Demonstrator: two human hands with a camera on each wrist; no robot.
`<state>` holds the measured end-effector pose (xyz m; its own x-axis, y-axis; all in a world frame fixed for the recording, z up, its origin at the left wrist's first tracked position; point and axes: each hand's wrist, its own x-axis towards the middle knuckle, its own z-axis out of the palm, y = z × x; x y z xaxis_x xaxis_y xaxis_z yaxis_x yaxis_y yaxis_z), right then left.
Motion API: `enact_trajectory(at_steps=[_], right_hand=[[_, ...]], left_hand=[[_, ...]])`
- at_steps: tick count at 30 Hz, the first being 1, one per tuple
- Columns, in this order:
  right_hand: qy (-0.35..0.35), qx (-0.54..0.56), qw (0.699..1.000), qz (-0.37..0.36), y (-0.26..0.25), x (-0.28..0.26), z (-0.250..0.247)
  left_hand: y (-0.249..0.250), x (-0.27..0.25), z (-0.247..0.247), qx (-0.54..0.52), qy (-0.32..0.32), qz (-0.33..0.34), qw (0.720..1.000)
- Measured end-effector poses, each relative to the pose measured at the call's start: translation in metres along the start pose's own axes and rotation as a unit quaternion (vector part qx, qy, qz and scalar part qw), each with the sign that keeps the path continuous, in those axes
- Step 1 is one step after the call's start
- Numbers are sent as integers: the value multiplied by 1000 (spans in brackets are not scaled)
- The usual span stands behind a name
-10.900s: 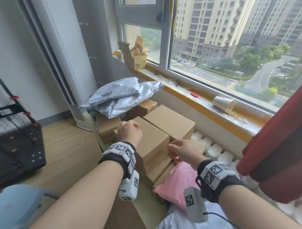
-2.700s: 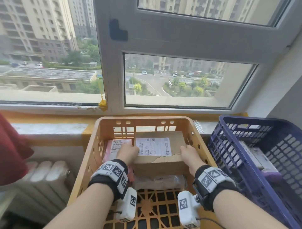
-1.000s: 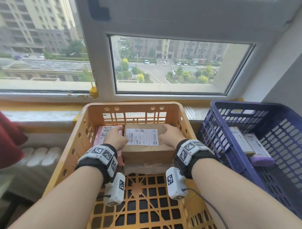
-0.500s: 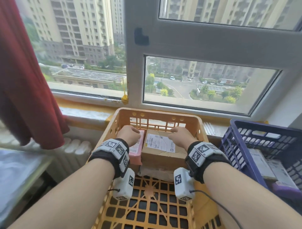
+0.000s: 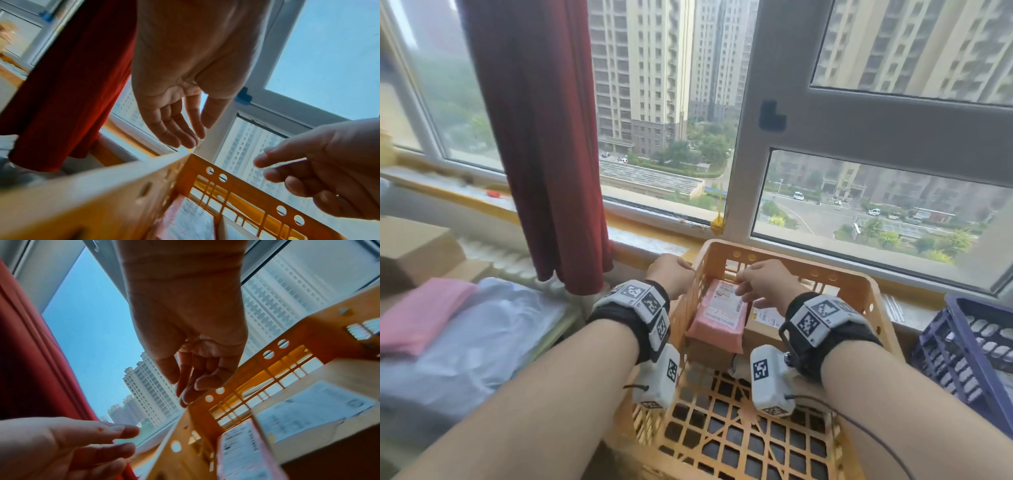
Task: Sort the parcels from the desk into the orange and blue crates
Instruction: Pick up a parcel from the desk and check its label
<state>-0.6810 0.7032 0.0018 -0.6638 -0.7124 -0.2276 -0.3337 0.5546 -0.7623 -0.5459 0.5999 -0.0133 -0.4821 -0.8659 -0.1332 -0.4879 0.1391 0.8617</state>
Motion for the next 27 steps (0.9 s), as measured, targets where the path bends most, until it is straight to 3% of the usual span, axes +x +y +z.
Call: enact_trajectory(at_steps=[8,27], right_hand=[[-38,36,998,-25,-76,-31,73],[-151,39,986,-63,-212,-94,315]], left_hand=[[-48,-17,-95,-28,40,-10,999],[-218,-53,-330,-91,134,-77,984]])
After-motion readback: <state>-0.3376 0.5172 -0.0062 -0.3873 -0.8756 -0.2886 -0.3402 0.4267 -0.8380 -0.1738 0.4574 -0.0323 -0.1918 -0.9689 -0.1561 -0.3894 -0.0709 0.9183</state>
